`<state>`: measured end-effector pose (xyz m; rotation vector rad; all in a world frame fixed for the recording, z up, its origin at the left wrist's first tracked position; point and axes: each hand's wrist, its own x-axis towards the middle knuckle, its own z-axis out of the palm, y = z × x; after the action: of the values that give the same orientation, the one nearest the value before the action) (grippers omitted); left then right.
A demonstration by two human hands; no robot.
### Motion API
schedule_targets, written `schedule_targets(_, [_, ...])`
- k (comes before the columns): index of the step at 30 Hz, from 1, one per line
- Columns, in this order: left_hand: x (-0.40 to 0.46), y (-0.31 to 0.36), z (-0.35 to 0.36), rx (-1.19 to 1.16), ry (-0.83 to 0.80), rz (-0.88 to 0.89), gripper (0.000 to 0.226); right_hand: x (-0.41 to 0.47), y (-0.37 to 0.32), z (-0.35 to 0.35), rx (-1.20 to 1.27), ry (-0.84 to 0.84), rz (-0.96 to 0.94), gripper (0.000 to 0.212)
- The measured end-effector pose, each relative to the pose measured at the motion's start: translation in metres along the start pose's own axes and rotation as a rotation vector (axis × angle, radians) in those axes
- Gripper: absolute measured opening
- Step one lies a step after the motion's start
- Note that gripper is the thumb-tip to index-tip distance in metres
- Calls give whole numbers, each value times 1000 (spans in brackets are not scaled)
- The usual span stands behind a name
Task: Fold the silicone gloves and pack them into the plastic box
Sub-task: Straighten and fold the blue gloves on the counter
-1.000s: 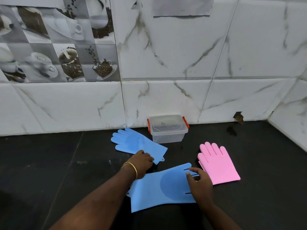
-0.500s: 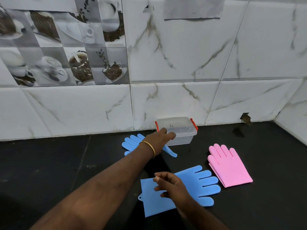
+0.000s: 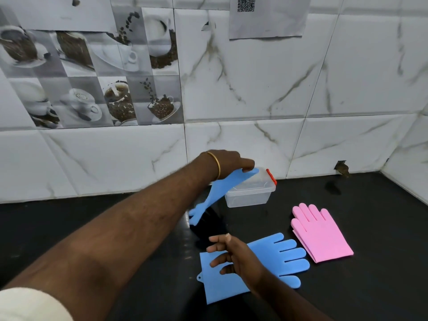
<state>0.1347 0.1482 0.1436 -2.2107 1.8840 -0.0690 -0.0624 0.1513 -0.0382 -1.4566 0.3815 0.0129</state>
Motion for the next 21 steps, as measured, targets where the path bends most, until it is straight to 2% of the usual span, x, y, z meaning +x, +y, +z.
schedule_targets(3, [-7, 2, -30, -10, 68, -74, 49, -4, -15, -2, -14, -15, -26, 61])
schedule_targets(8, [3, 13, -41, -105, -31, -240, 30, 0, -22, 5, -2, -16, -58, 62])
schedule_targets(12, [9, 28, -57, -303, 81, -362, 13, 0, -39, 10, -88, -72, -103, 68])
schedule_targets(17, [10, 52, -80, -504, 250, -486, 25, 10, -83, 5, -43, -81, -198, 75])
schedule_targets(21, [10, 67, -100, -618, 396, -546, 22, 25, -135, -14, -48, -10, -306, 73])
